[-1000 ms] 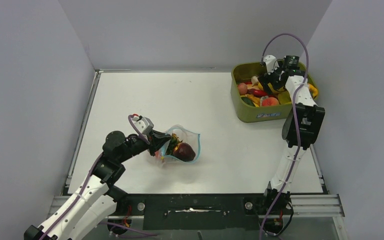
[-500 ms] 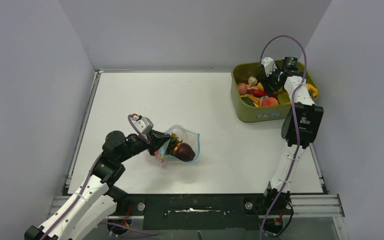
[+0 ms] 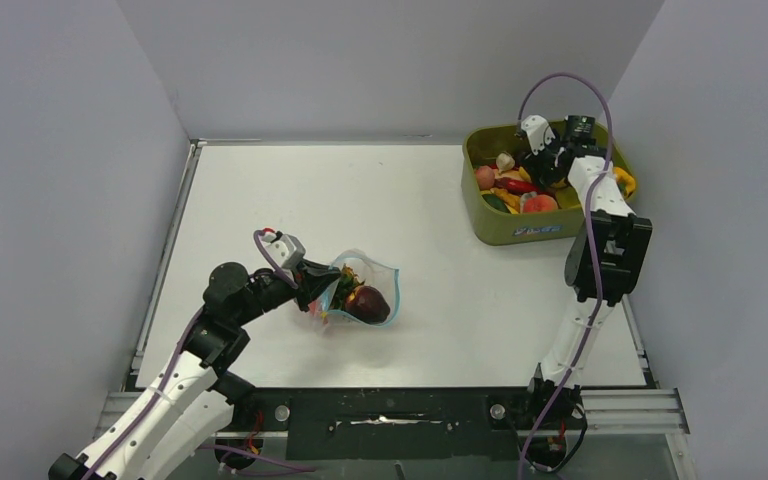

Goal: Place the food in the zip-top bag and seal the zipper
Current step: Pick up the fake fruit from the bin, then place the fake fruit in the zipper food storage bag.

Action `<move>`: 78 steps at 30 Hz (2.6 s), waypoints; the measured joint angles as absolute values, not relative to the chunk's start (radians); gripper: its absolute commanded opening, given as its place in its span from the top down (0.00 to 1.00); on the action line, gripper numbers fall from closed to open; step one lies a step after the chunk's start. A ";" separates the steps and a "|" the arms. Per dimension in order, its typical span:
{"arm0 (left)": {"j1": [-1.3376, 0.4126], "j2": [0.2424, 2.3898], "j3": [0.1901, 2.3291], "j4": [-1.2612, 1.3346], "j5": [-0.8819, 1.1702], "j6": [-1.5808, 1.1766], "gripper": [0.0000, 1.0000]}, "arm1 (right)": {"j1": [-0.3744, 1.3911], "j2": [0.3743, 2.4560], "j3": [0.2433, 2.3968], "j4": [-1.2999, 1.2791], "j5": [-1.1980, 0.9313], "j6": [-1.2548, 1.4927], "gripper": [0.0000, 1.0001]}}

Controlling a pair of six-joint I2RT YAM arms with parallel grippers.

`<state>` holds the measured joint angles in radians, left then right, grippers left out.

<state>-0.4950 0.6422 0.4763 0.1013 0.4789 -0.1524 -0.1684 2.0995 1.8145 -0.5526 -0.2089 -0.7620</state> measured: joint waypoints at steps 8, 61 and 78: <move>-0.483 0.643 0.476 0.104 0.483 -0.154 1.00 | -0.162 1.994 1.760 -0.524 -0.183 -0.745 0.72; -0.475 0.719 0.587 0.059 0.411 -0.210 1.00 | 0.739 0.982 0.978 -0.136 -0.345 -0.187 0.71; -0.475 0.690 0.587 0.040 0.397 -0.252 1.00 | 0.964 1.166 0.980 -0.068 -0.233 -0.156 0.72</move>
<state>-0.4747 0.6899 0.5865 0.0399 0.3973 -0.2516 0.9638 1.1656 0.9798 -0.0681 -0.2325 -0.1558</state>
